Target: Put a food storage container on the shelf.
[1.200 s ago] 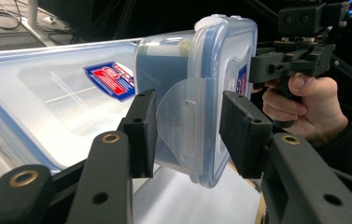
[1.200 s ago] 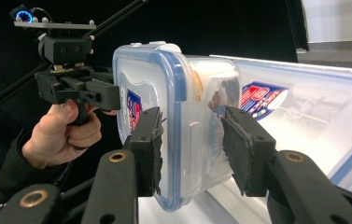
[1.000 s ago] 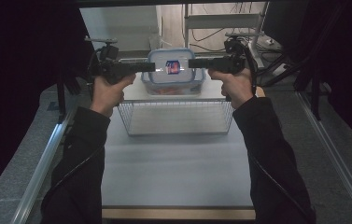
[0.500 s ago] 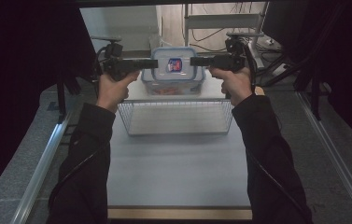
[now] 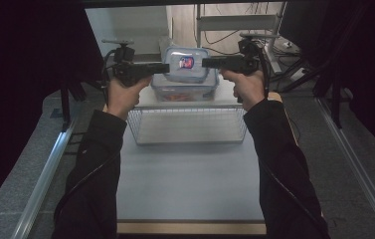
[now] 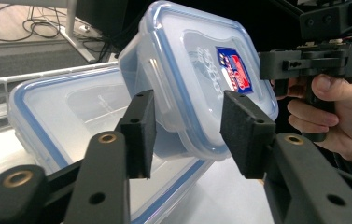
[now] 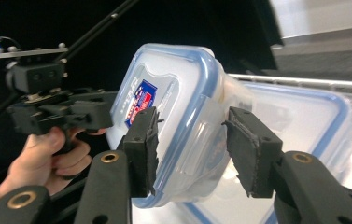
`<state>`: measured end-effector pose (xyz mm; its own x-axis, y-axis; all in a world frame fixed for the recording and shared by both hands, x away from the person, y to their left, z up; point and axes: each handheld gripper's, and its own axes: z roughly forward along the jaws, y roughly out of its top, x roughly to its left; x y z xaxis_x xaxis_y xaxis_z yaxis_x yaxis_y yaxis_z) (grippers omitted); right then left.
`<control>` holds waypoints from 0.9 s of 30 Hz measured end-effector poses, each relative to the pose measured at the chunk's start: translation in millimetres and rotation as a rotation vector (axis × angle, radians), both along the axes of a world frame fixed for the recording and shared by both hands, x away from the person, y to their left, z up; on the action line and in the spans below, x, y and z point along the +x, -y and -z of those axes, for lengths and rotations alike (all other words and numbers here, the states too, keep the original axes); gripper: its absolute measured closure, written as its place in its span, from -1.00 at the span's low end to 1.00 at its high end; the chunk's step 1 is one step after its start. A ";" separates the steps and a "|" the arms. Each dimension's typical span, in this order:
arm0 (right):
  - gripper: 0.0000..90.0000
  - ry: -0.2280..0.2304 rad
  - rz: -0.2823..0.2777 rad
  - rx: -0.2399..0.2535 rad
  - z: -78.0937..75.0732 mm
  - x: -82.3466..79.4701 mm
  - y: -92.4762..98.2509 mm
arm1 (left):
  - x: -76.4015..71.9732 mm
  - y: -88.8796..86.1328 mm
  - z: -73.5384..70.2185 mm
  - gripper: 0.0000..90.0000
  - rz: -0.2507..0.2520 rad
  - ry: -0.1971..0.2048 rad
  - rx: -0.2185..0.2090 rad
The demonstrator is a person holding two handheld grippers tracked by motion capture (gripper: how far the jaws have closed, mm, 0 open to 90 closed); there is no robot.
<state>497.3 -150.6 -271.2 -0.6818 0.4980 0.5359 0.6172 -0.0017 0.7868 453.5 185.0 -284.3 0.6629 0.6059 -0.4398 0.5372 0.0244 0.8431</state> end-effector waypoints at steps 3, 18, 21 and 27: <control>0.21 0.029 0.035 -0.032 -2.9 0.1 -2.4 | 1.4 0.5 1.7 0.14 -0.003 -0.005 -0.011; 0.13 0.194 0.117 -0.158 -14.2 -10.6 -9.7 | -13.0 4.5 -1.9 -0.23 -0.068 0.107 0.061; 0.09 0.218 0.104 -0.169 -16.7 -15.0 -8.9 | -17.2 5.7 -0.7 -0.38 -0.071 0.144 0.091; -0.24 0.252 0.056 -0.227 -13.6 -20.3 -11.9 | -27.8 12.0 1.7 -0.60 -0.070 0.208 0.193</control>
